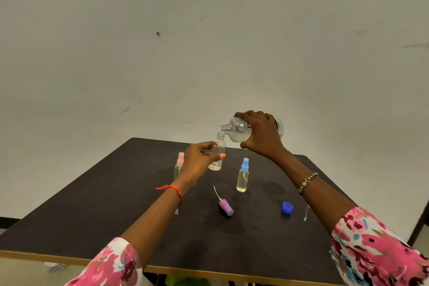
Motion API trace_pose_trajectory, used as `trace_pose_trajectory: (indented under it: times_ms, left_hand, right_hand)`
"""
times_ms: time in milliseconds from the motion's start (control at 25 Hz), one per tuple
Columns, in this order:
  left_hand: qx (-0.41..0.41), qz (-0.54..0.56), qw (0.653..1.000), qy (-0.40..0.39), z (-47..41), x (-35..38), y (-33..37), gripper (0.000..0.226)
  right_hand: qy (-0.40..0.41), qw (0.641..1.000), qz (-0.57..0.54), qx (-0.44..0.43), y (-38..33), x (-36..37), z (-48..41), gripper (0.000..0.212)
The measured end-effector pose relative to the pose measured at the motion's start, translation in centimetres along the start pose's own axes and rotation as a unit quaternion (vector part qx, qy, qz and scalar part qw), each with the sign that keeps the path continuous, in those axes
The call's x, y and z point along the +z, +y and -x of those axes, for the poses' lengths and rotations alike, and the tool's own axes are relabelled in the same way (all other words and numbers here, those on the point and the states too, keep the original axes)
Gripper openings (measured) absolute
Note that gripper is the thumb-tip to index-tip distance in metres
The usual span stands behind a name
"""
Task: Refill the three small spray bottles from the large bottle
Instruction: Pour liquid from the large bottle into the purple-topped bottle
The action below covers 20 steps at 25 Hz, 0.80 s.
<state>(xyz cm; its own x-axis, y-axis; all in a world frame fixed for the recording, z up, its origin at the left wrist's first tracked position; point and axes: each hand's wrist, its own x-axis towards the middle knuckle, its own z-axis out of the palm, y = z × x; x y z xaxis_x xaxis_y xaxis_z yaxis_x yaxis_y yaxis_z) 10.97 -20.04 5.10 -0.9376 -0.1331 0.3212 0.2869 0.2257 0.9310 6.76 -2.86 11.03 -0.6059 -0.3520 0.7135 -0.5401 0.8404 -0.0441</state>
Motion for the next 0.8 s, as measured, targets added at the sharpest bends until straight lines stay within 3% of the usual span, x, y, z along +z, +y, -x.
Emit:
trace_pose_trajectory:
  times_ms: [800]
  left_hand:
    - [0.001, 0.002, 1.0, -0.004, 0.21, -0.41, 0.09, 0.058]
  right_hand:
    - [-0.012, 1.0, -0.001, -0.002, -0.56, -0.09, -0.17, 0.071]
